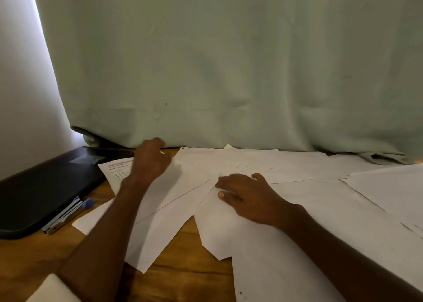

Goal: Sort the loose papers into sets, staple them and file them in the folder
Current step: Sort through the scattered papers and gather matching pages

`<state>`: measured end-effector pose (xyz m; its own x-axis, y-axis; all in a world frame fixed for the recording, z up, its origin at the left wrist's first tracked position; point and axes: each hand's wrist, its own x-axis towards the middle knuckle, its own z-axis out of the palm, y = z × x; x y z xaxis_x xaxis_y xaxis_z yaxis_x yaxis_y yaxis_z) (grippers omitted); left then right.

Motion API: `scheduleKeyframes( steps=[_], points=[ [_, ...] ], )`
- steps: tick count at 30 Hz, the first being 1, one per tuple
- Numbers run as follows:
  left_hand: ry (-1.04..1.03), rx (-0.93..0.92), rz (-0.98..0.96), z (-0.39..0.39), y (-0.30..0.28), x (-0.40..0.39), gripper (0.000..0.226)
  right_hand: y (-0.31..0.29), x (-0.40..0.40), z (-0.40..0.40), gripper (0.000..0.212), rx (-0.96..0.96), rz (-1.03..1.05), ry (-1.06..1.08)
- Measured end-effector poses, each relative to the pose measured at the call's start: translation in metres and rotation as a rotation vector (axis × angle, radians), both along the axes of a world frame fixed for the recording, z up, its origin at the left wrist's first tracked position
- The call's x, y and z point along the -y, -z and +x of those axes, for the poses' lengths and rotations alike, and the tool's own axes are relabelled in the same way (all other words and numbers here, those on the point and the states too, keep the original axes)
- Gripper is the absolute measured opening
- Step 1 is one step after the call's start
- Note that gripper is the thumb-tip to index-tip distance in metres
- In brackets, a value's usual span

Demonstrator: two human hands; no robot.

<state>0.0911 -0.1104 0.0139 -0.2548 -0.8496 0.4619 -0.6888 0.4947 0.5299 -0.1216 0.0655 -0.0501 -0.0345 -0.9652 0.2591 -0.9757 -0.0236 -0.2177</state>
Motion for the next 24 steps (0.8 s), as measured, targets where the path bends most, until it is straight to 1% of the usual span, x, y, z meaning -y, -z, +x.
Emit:
scheduleKeyframes(
  steps=[2,3,4,6,8,10,12,14,17,20,22,24],
  points=[
    [0.315,0.071,0.101,-0.016,0.001,-0.015,0.035,-0.001,0.002,0.000,0.045,-0.006,0.025,0.030],
    [0.420,0.158,0.139,-0.024,0.003,-0.022,0.038,-0.002,0.002,0.000,0.041,-0.010,0.003,0.045],
    [0.480,0.251,0.167,-0.032,0.006,-0.027,0.043,-0.004,0.001,-0.001,0.035,-0.010,-0.032,0.058],
    [0.485,0.426,0.188,-0.044,0.015,-0.033,0.059,-0.005,0.002,-0.002,0.030,0.053,-0.098,0.087],
    [0.427,0.568,0.132,-0.053,0.023,-0.038,0.071,-0.006,0.002,-0.003,0.036,0.199,-0.119,0.122],
    [0.378,0.619,0.064,-0.057,0.025,-0.045,0.072,-0.007,0.003,-0.005,0.046,0.324,-0.146,0.152],
    [0.364,0.607,0.025,-0.059,0.024,-0.051,0.065,-0.009,0.002,-0.009,0.053,0.397,-0.187,0.183],
    [0.356,0.590,-0.001,-0.061,0.023,-0.056,0.052,-0.010,0.001,-0.012,0.054,0.430,-0.207,0.204],
    [0.327,0.548,-0.063,-0.064,0.024,-0.062,0.033,-0.007,0.001,-0.013,0.051,0.423,-0.208,0.211],
    [0.262,0.483,-0.104,-0.067,0.020,-0.069,0.022,-0.005,0.002,-0.015,0.042,0.433,-0.243,0.215],
    [0.223,0.347,-0.126,-0.065,0.011,-0.074,0.014,-0.007,0.002,-0.015,0.035,0.457,-0.302,0.241],
    [0.244,0.085,-0.102,-0.058,-0.004,-0.079,0.009,-0.011,0.001,-0.017,0.027,0.526,-0.393,0.282]
  ],
)
